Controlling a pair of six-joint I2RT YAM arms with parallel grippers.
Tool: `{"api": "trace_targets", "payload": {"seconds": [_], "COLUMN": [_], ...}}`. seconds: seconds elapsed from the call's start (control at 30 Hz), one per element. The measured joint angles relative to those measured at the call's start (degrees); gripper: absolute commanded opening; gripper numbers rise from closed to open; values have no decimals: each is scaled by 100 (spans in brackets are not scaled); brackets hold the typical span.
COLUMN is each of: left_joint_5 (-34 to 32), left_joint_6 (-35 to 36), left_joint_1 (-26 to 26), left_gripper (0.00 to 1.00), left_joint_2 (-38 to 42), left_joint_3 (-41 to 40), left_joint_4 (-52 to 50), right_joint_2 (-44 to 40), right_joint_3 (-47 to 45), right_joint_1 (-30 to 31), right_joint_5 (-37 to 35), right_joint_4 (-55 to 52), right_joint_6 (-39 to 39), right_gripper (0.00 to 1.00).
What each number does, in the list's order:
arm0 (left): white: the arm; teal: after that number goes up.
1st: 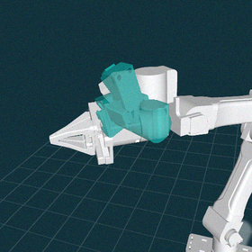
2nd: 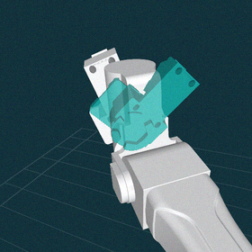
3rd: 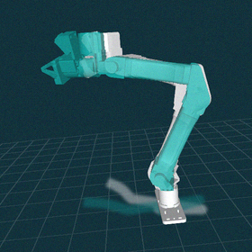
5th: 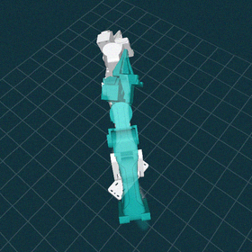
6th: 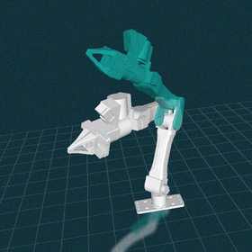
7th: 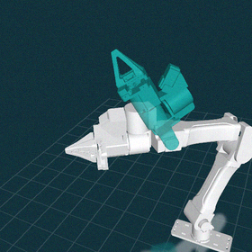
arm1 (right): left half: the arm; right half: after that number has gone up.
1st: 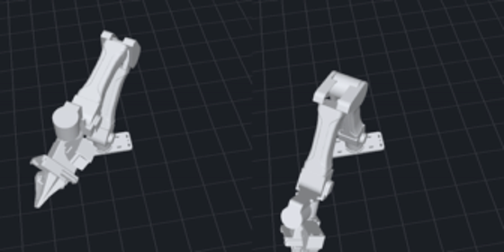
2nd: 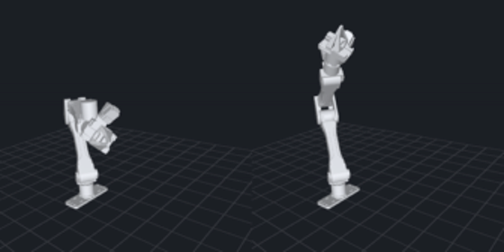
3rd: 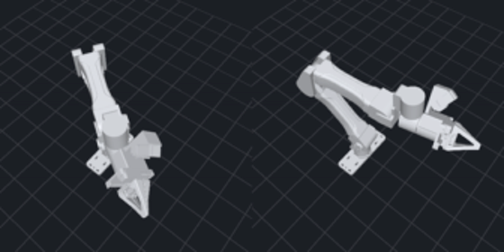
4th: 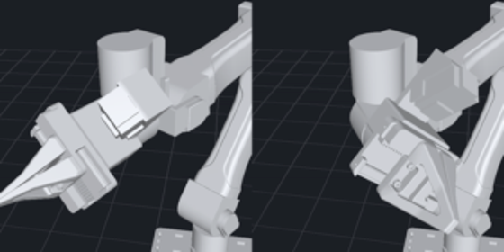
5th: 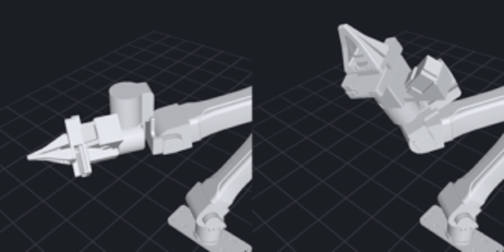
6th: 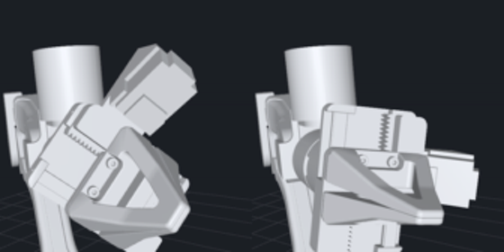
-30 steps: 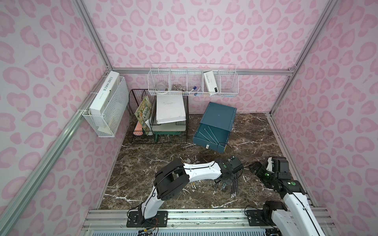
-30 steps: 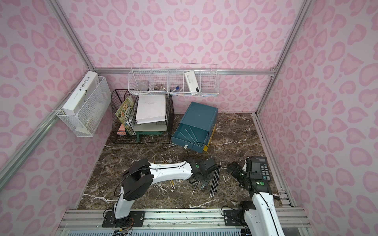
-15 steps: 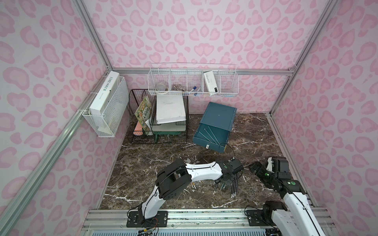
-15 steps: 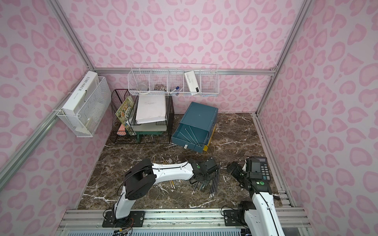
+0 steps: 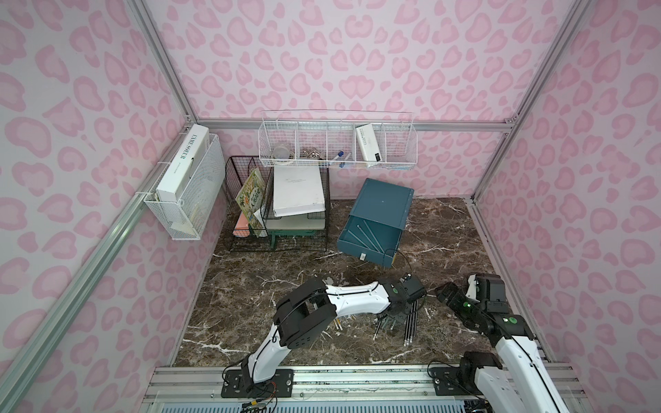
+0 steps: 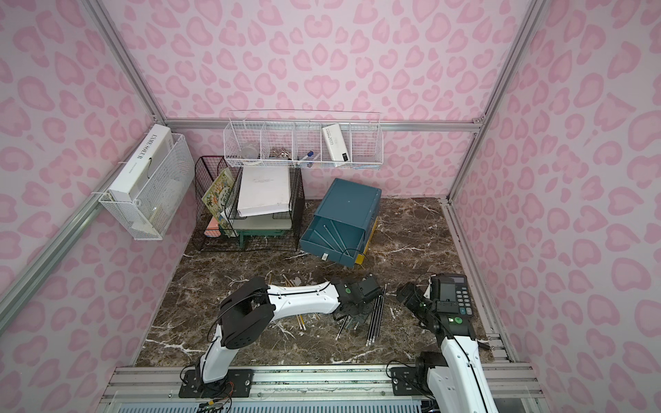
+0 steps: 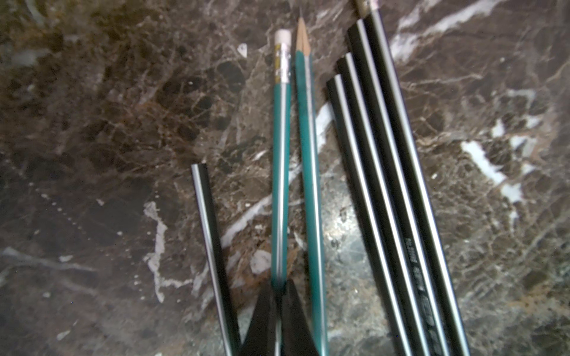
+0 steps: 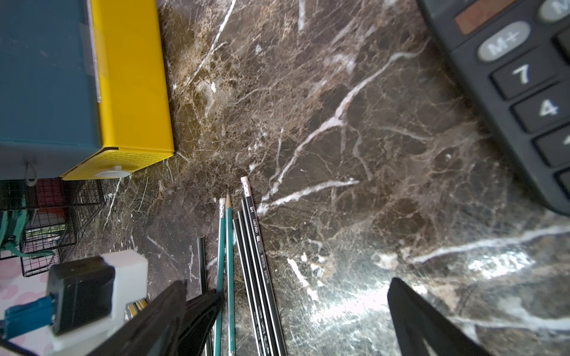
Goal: Please place the pencils in the drawer according to their color
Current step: Pick up the pencil from the center of the board.
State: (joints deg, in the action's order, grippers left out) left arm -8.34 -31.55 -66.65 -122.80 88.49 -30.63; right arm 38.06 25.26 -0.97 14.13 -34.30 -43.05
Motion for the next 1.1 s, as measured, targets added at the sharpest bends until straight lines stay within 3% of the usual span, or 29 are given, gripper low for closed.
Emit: {"api": "trace_targets", "payload": {"seconds": [0.23, 0.53, 1.1], "left_joint_5": [131, 24, 575], "left_joint_6": [20, 42, 17], "left_joint_1": [0, -2, -98], "left_gripper": [0, 0, 0], "left_joint_2": [114, 859, 2872], "left_joint_3": [22, 356, 496], "left_joint_4": [-223, -763, -1250], "right_joint_2": [26, 57, 450], "right_joint_3": [11, 11, 175], "right_joint_1": [0, 0, 0], "right_joint_5": [0, 9, 109], "right_joint_4": [39, 144, 501], "right_joint_6": [0, -4, -48], "right_gripper": [100, 100, 100]}}
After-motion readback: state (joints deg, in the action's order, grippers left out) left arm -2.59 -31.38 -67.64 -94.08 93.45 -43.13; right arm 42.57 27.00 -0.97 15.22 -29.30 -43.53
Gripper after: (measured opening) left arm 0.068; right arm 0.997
